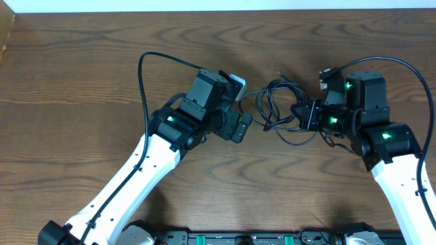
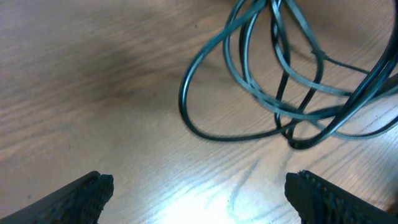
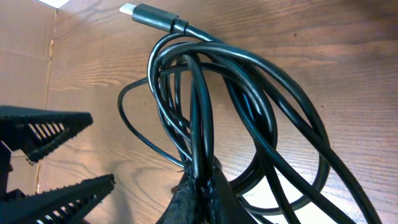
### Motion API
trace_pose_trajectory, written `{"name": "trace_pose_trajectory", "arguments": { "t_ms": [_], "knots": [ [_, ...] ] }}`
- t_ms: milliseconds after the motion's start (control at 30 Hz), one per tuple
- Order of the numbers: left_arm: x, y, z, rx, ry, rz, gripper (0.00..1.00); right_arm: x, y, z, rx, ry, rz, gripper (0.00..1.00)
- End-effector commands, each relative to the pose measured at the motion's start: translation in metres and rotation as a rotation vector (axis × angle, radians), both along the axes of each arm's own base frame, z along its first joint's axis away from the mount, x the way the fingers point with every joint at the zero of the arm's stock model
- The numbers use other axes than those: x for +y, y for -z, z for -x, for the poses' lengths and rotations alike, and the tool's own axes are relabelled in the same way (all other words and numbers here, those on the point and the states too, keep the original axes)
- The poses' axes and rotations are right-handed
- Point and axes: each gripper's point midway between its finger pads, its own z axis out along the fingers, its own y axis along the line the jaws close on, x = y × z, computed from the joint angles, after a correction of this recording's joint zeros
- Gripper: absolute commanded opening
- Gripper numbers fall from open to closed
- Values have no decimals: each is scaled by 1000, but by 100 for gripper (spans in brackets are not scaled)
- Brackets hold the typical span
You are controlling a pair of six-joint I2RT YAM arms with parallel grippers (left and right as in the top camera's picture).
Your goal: Untangle cables
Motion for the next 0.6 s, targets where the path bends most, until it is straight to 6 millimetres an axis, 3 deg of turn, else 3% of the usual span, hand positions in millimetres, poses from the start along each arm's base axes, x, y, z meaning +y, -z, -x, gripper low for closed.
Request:
{"name": "trace_pose_trajectory", "arguments": {
  "t_ms": [0,233,400,433,500,567],
  "knots": [
    [2,-5,6,-2,29,-7,95,0,-14,1,-42,-32,-46,1],
    [-2,-1,0,104,-150,89,95,3,-17,3,-40,-53,-81,1],
    [-9,24,-10,210,-266,113,94,6,-19,5,-36,-69,-99,1],
    [-10,36,-13,243,-291,107,82,6,-19,5,-37,-68,-98,1],
    [-14,49,-19,261,-304,101,40,6,-19,5,-37,-68,-98,1],
    [-14,53,-25,247,-314,93,10,6,-19,5,-37,-68,-98,1]
  ]
}}
